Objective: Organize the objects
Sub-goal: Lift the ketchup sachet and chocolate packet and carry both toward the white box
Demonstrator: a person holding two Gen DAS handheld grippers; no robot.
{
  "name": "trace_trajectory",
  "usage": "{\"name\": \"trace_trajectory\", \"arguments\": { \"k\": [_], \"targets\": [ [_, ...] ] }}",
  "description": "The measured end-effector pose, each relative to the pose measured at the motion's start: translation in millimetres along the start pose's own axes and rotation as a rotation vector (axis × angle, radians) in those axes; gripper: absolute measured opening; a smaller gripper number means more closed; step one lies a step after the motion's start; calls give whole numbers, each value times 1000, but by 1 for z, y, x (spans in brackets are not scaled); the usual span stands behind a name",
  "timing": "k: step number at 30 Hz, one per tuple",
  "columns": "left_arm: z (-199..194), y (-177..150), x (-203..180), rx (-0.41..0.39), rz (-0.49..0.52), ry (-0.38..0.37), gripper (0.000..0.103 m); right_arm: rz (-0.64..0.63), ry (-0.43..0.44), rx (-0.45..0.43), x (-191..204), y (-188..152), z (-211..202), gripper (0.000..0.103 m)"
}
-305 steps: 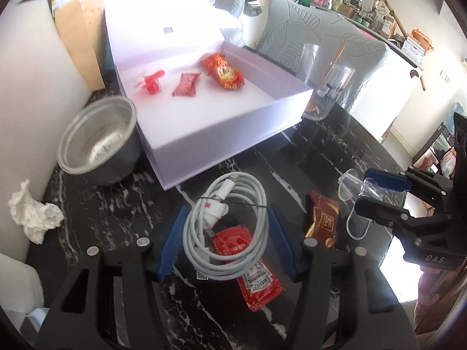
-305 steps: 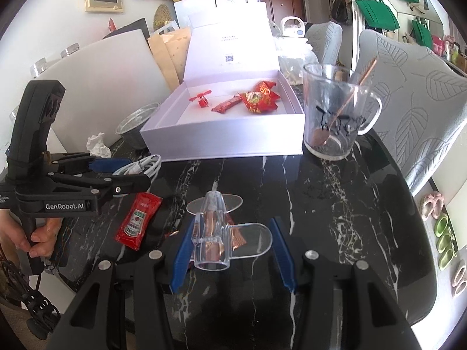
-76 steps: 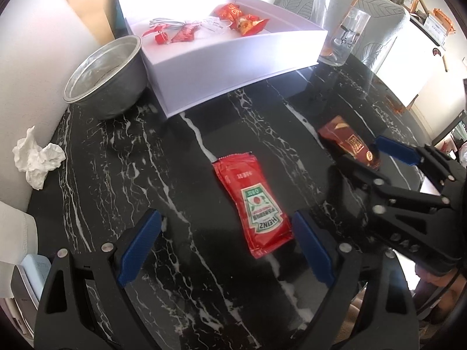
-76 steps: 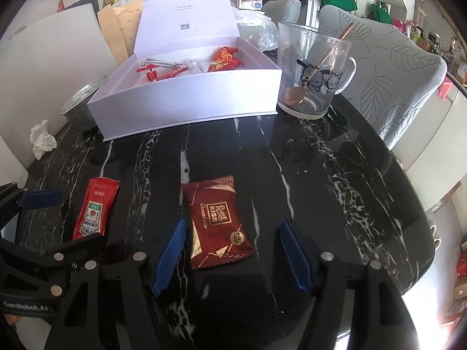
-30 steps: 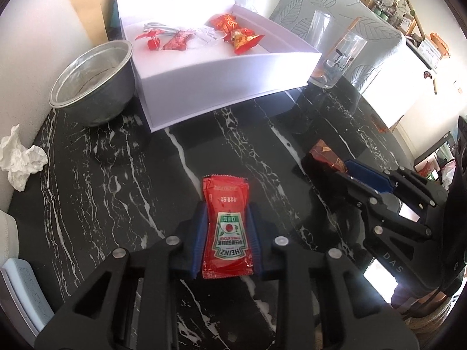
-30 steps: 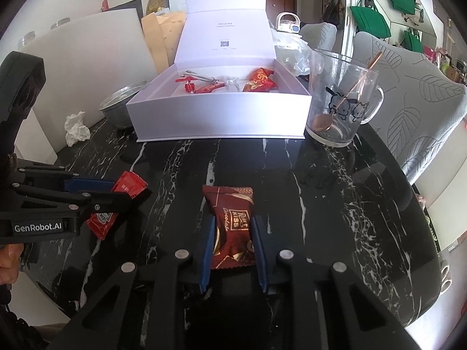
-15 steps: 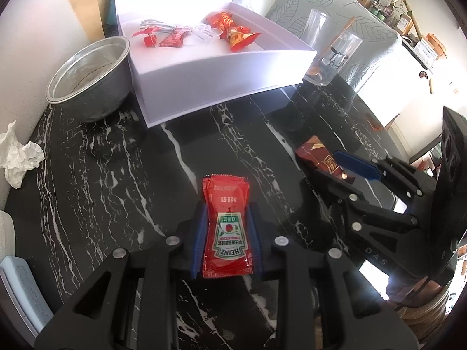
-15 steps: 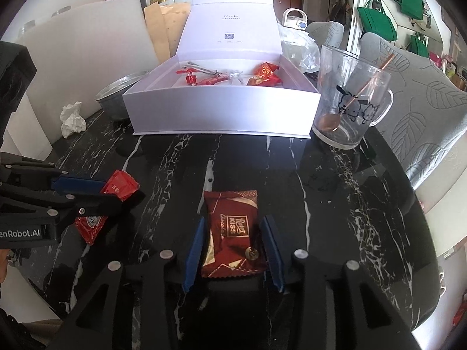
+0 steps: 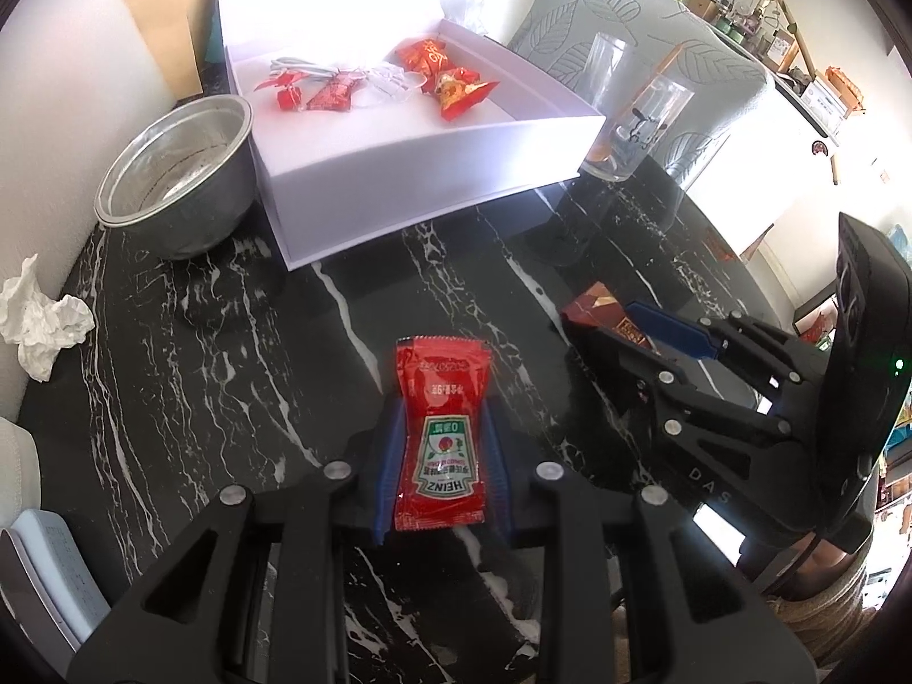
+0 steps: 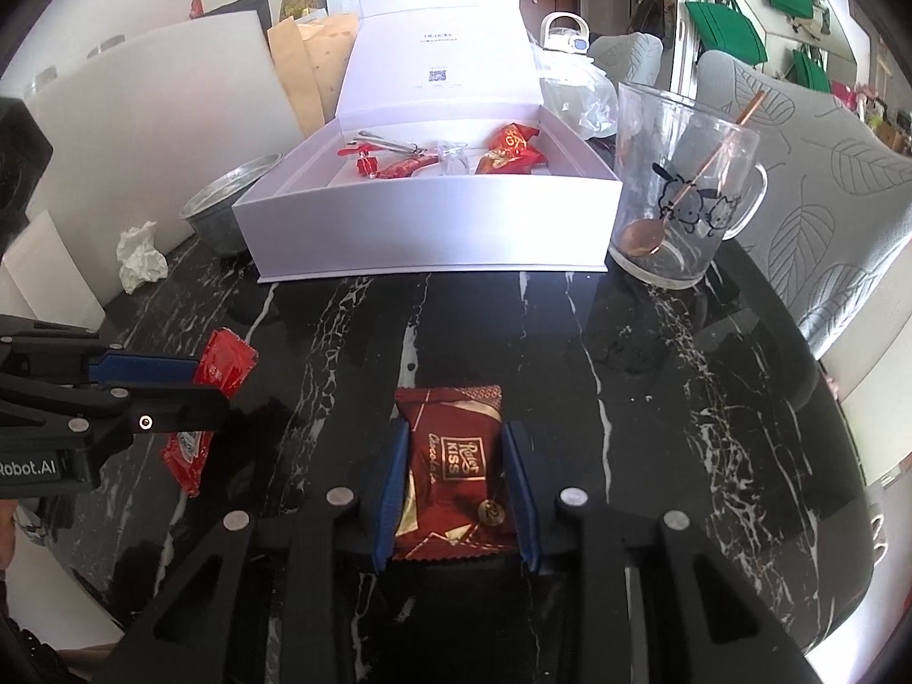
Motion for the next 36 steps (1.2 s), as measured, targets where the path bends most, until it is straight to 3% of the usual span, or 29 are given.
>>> {"name": "trace_trajectory", "arguments": {
  "k": [25, 36],
  "targets": [
    [-46, 33, -4, -140, 35, -4, 25, -61, 22, -136, 9, 46, -60, 33],
    [-59, 56, -3, -179, 46, 14, 25, -102, 51, -169, 16, 74, -66, 33]
  ]
}}
Point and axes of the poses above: each gripper's, at about its wrist camera, not at the fingertips, and z roughly the way its jaws point, x to its left, y to its top, the point moved 1 cm from there along z, roughly the way its jaws point, and after that the axes turned 1 degree about z, right-handed, at the moved point
